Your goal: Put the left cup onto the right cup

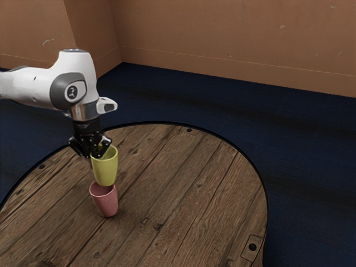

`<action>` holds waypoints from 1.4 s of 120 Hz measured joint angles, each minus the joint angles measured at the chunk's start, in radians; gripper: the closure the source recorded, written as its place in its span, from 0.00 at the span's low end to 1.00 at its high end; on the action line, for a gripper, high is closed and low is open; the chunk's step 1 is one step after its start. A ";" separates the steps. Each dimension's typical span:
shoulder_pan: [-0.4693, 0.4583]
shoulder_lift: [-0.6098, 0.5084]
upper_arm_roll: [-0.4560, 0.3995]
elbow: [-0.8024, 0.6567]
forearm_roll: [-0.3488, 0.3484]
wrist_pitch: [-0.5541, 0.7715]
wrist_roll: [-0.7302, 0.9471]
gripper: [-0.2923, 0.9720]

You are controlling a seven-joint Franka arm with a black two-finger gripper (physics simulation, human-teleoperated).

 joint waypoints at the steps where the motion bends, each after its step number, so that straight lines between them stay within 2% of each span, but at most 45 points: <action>1: -0.001 0.000 0.000 0.000 0.000 0.000 0.000 0.85; 42: -0.024 -0.036 0.001 -0.045 0.002 0.000 0.001 0.85; 97: 0.010 -0.029 0.024 -0.045 0.010 0.000 0.020 0.85; 118: -0.015 -0.020 0.020 -0.041 0.007 0.001 0.026 0.56; 130: -0.035 -0.019 0.018 -0.039 0.007 0.001 0.028 0.43; 147: -0.046 -0.019 0.017 -0.037 0.008 0.001 0.031 0.34; 168: -0.033 -0.019 0.017 0.015 0.009 -0.011 0.034 0.28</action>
